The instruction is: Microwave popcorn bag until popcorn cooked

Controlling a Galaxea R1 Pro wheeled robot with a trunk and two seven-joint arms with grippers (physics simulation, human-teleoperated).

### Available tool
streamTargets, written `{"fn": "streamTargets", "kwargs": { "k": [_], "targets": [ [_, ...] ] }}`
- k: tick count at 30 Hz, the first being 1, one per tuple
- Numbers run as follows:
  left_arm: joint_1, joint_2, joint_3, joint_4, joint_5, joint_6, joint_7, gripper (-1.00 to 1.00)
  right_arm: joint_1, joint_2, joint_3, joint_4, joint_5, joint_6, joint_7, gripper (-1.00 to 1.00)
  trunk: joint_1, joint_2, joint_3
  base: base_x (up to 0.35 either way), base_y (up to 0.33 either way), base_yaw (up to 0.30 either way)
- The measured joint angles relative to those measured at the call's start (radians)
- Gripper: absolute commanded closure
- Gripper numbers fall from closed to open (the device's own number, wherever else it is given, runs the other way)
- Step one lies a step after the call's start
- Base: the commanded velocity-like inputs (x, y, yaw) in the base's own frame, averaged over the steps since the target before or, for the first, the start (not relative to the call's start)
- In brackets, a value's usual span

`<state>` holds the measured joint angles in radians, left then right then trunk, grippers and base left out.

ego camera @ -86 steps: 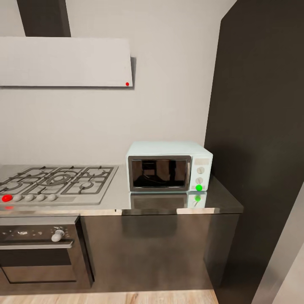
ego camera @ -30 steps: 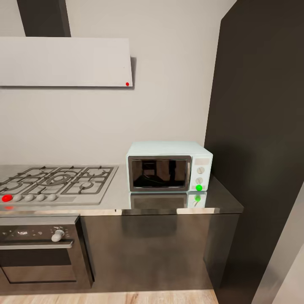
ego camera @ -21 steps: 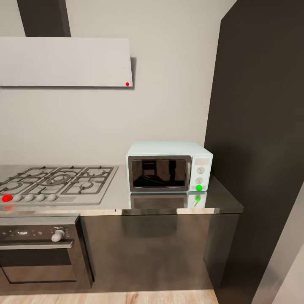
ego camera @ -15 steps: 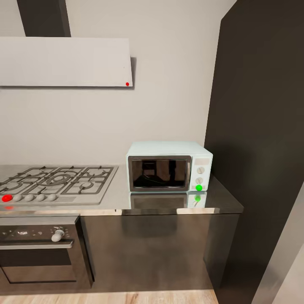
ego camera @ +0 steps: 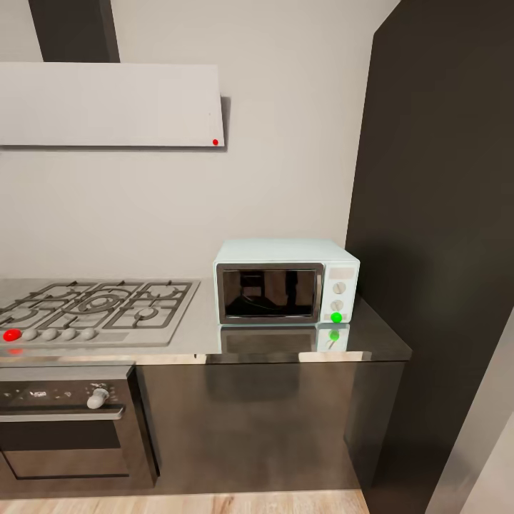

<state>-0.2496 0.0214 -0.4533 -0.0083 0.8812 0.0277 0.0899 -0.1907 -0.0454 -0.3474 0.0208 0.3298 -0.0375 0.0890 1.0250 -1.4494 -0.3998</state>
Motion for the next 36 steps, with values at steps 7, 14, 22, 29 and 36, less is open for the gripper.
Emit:
{"fn": "streamTargets", "kwargs": {
  "k": [7, 14, 22, 29, 36],
  "targets": [
    [0.000, 0.000, 0.000, 0.000, 0.000, 0.000, 0.000, -1.00, 0.000, 0.000, 0.000, 0.000, 0.000, 0.000, 0.000, 1.00, 0.000, 0.000, 0.000, 0.000, 0.000, 0.000],
    [0.000, 0.000, 0.000, 0.000, 0.000, 0.000, 0.000, -1.00, 0.000, 0.000, 0.000, 0.000, 0.000, 0.000, 0.000, 1.00, 0.000, 0.000, 0.000, 0.000, 0.000, 0.000],
    [0.000, 0.000, 0.000, 0.000, 0.000, 0.000, 0.000, -1.00, 0.000, 0.000, 0.000, 0.000, 0.000, 0.000, 0.000, 1.00, 0.000, 0.000, 0.000, 0.000, 0.000, 0.000],
    [0.000, 0.000, 0.000, 0.000, 0.000, 0.000, 0.000, -1.00, 0.000, 0.000, 0.000, 0.000, 0.000, 0.000, -0.001, 1.00, 0.000, 0.000, 0.000, 0.000, 0.000, 0.000],
    [0.000, 0.000, 0.000, 0.000, 0.000, 0.000, 0.000, -1.00, 0.000, 0.000, 0.000, 0.000, 0.000, 0.000, -0.001, 1.00, 0.000, 0.000, 0.000, 0.000, 0.000, 0.000]
  ]
}}
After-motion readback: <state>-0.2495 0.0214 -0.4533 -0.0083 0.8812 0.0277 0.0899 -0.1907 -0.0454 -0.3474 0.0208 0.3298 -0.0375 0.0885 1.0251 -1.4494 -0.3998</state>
